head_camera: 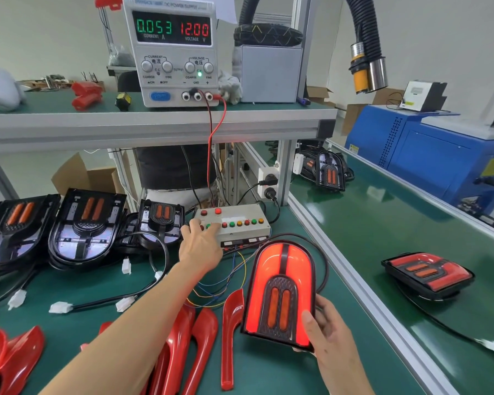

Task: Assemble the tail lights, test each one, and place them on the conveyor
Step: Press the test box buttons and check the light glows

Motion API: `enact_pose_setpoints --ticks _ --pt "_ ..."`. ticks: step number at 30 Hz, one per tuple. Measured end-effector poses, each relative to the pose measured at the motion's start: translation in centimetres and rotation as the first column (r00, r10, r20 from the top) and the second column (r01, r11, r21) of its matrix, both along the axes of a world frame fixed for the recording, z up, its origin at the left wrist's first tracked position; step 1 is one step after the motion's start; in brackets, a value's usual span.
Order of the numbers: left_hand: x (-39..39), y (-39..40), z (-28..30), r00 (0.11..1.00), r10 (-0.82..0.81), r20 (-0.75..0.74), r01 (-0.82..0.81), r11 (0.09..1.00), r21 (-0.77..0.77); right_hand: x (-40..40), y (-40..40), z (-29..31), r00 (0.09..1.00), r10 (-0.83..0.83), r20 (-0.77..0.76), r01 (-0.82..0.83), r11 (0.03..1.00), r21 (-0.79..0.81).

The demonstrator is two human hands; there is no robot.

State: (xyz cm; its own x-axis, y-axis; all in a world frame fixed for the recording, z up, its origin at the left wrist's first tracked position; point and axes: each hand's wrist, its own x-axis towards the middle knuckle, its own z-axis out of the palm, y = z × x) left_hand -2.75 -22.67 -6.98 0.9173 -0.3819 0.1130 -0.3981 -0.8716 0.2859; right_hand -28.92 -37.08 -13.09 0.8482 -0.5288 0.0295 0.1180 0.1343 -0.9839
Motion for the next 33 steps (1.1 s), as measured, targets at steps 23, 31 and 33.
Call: enact_pose_setpoints --ticks 23,31,33 --pt "-0.4 -0.1 0.4 0.987 -0.001 0.161 -0.018 0.993 0.116 -0.1 0.2 0.6 0.999 -0.011 -0.047 0.011 1.0 -0.007" --pt "-1.6 -3.4 0.0 0.925 -0.286 0.248 0.287 0.957 0.035 -0.1 0.1 0.7 0.998 0.008 -0.068 -0.008 1.0 -0.006" --pt "-1.6 -4.3 0.0 0.935 -0.294 0.2 0.286 0.956 0.068 -0.2 0.0 0.7 0.997 0.013 -0.074 -0.014 1.0 -0.012"
